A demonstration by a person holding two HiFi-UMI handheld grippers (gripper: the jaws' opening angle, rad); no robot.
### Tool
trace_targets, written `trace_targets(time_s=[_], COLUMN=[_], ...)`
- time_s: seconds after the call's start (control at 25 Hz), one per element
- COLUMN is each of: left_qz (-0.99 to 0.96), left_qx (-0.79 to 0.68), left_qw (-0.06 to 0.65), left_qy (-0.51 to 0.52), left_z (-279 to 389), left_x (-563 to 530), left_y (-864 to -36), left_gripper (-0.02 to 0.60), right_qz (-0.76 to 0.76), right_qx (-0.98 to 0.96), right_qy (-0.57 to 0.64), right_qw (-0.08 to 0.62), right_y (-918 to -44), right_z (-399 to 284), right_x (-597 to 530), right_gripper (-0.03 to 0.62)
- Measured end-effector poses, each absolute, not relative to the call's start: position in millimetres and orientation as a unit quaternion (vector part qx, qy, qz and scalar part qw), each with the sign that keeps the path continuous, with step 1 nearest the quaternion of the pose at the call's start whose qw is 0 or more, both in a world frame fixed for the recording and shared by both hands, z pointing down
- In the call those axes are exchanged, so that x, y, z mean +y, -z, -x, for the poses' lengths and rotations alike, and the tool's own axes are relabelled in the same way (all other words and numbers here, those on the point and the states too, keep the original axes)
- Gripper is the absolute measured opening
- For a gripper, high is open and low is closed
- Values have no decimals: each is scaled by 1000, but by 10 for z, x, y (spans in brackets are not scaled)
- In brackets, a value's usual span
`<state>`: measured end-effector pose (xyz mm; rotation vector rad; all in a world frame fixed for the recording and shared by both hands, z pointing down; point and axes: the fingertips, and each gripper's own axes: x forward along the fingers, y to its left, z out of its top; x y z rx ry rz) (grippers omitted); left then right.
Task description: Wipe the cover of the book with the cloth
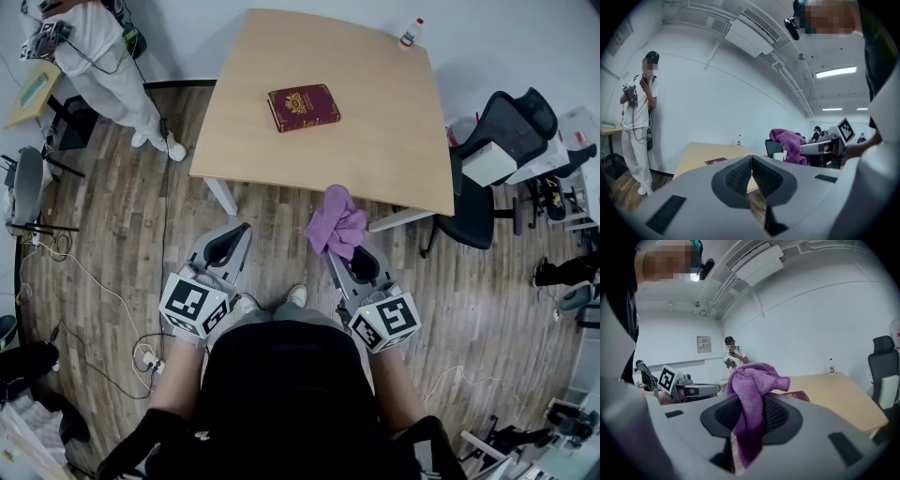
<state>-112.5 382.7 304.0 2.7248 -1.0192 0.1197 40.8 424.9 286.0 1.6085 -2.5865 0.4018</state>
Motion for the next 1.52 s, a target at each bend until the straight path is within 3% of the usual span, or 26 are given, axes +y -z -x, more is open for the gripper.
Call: trace_targets(time_s=[0.88,1.52], left_qz=[-915,-927], left_qx=[-383,-345], left_qw=[100,121], left_qy=[-80,-87], left_z=[289,206], left_x=[3683,2876], left_y=[-3048,-3338], left_gripper=[20,20], right_qz=[-516,-547], right_qx=[-845,-820], right_qy=[-139,-168], right_qw=[-8,6], right_y=[-2953,-3193], right_z=[-1360,-1405], right_x=[4026,3283], right_gripper=[140,141])
